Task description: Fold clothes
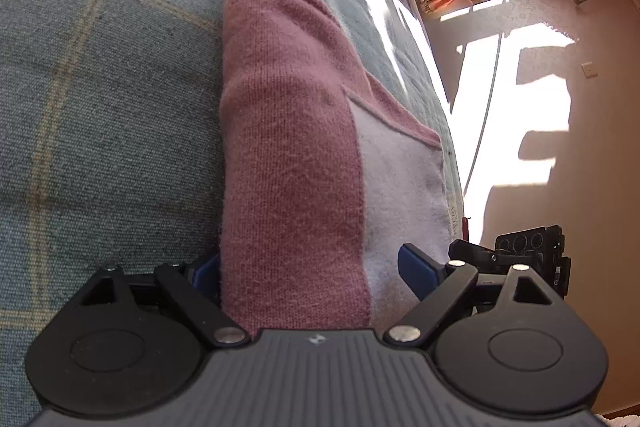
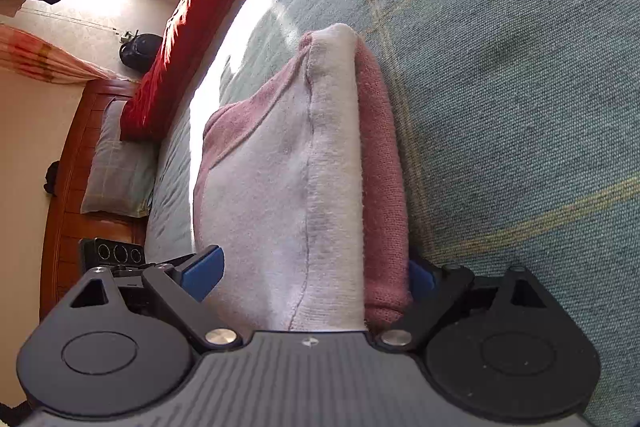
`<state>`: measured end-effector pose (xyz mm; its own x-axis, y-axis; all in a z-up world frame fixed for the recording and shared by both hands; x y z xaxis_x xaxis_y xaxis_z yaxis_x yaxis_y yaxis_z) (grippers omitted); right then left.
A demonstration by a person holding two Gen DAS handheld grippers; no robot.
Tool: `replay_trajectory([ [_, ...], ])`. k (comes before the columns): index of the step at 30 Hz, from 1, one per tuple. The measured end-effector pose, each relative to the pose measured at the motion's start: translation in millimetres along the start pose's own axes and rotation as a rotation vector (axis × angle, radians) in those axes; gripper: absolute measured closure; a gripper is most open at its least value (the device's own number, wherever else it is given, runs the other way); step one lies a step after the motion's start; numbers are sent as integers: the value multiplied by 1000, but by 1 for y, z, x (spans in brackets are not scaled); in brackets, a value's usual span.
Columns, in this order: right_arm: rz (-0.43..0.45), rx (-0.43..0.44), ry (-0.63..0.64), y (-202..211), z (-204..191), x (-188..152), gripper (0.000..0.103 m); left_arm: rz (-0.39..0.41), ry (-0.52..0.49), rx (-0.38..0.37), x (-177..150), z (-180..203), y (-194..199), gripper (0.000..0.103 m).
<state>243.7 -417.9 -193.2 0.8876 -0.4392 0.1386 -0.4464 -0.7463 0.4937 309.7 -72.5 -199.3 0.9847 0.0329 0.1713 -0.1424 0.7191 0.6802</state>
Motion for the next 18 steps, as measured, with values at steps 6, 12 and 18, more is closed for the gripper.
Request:
replay_trajectory([
  [6, -40, 11, -20, -15, 3, 22, 9, -12, -43, 26, 15, 7, -10, 16],
  [12, -36, 6, -10, -5, 16, 19, 41, 12, -75, 15, 8, -5, 1, 27],
  [18, -26, -37, 7, -5, 16, 15, 50, 12, -102, 77, 7, 6, 0, 29],
])
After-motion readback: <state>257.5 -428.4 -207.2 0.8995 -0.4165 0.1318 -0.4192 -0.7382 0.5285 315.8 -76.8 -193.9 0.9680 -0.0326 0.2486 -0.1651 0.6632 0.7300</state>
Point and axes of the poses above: each gripper's, at about its wrist camera, not at the fingertips, and y roughly against the way its jaws point, z to its right, x to its top, the point moved 2 cm from there along -y, roughly the way its jaws point, and after that the axes turned 5 degrees about x, right-handed, at the moved point
